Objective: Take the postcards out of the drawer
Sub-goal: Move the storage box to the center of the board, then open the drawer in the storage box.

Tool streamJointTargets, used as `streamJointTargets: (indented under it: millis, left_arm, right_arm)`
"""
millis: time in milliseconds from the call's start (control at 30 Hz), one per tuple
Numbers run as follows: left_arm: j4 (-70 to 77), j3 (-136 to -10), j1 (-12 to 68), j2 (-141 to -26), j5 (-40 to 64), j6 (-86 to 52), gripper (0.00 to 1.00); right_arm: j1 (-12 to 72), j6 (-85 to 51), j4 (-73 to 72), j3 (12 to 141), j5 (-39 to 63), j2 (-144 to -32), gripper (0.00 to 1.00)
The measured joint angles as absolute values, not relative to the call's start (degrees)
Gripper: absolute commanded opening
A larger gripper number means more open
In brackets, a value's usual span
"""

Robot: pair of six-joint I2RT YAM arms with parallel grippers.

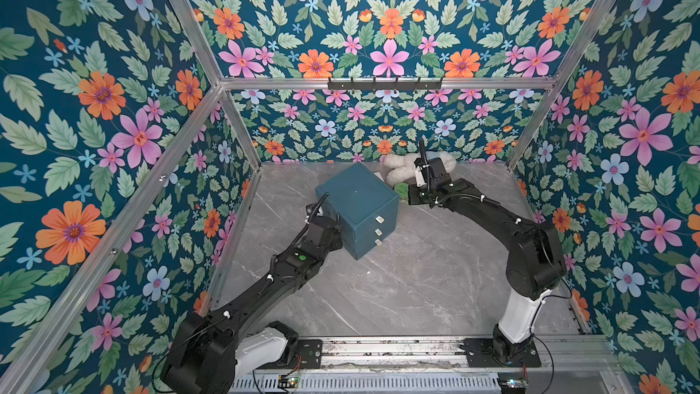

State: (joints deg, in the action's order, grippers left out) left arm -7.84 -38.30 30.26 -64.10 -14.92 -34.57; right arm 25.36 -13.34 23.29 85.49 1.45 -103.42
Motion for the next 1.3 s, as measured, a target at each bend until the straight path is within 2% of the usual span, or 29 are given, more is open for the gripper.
streamJointTargets:
  millis: [133, 400, 433, 533, 600, 633, 733, 1033, 1300]
  left_arm:
    - [-9.5, -40.3, 25.9, -63.2, -15.0, -31.5, 0.04]
    - [-11.6, -46.7, 16.0, -63.8, -13.8, -25.0, 0.09]
    - [-11.8, -48.0, 14.5, -64.0, -13.4, -24.3, 0.15]
    - [-11.9, -51.5, 10.7, -64.6, -11.7, -22.3, 0.55]
    - [-11.8, -53.8, 9.1, -65.5, -10.4, -22.0, 0.73]
    - [-11.5, -55.1, 8.7, -66.1, -9.6, -21.7, 0.8]
    - [-10.2, -59.0, 8.3, -68.4, -7.1, -20.8, 0.89]
    - [-7.4, -71.5, 8.1, -81.6, 5.5, -17.6, 0.89]
    - [-7.4, -70.3, 8.1, -85.3, 12.7, -13.5, 0.89]
  right_arm:
    - [25.3, -12.9, 24.4, 80.1, 2.9, -97.8, 0.1]
    - [25.7, -13.2, 25.6, 67.0, 10.9, -84.9, 0.4]
    - [26.1, -13.2, 25.6, 65.5, 12.2, -83.4, 0.43]
    - [28.1, -13.4, 24.5, 62.3, 15.4, -79.9, 0.48]
    - [29.7, -13.6, 23.2, 61.1, 17.2, -78.6, 0.49]
    - [30.5, -13.6, 22.4, 60.6, 18.2, -78.2, 0.49]
    - [32.1, -14.7, 19.3, 59.7, 20.9, -77.7, 0.51]
    - [32.8, -17.0, 9.5, 60.9, 25.9, -81.5, 0.52]
    - [33.8, -18.1, 3.8, 64.2, 29.0, -86.6, 0.52]
